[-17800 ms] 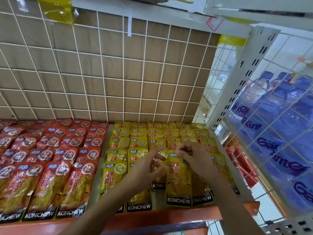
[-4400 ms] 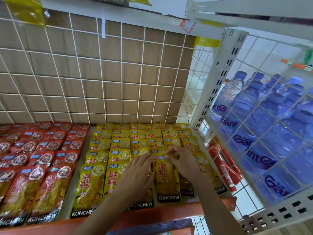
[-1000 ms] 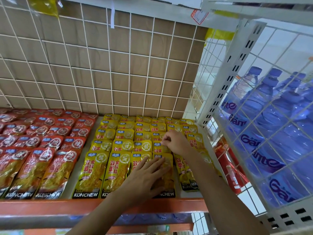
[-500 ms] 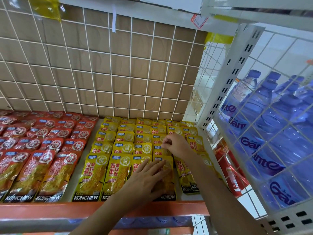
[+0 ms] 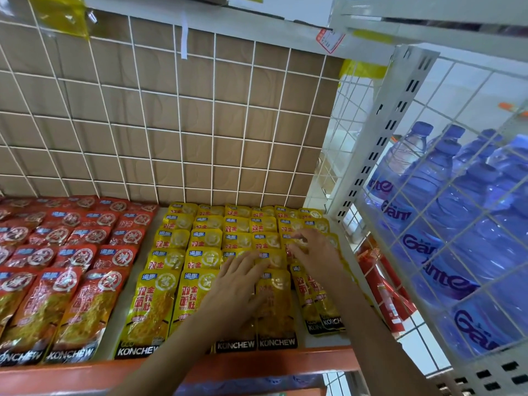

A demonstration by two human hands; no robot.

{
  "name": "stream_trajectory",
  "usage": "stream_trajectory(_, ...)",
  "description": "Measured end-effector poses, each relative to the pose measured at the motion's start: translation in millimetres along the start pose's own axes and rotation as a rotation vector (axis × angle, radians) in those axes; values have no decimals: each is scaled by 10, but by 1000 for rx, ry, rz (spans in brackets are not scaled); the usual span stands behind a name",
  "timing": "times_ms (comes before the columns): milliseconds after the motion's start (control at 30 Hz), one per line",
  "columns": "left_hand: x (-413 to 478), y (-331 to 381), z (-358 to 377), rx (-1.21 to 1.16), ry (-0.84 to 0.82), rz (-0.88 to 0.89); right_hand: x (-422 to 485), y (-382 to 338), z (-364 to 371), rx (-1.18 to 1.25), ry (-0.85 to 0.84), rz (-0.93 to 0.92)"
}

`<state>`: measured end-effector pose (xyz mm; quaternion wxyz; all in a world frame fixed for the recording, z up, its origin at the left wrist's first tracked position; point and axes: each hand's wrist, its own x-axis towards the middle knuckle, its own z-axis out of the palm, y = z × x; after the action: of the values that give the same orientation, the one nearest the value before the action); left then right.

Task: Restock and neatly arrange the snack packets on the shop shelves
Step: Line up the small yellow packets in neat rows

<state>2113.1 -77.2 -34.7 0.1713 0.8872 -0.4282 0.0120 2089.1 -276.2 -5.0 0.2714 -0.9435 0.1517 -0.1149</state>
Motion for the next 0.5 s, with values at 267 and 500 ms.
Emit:
stream_trajectory(267,565,-201,-136,1,-138,-216,-107,96,119,-90,-50,-26)
stream_trajectory(500,923,-425,-128,18,-199,-181,16,-10,197,-220,-132,-129)
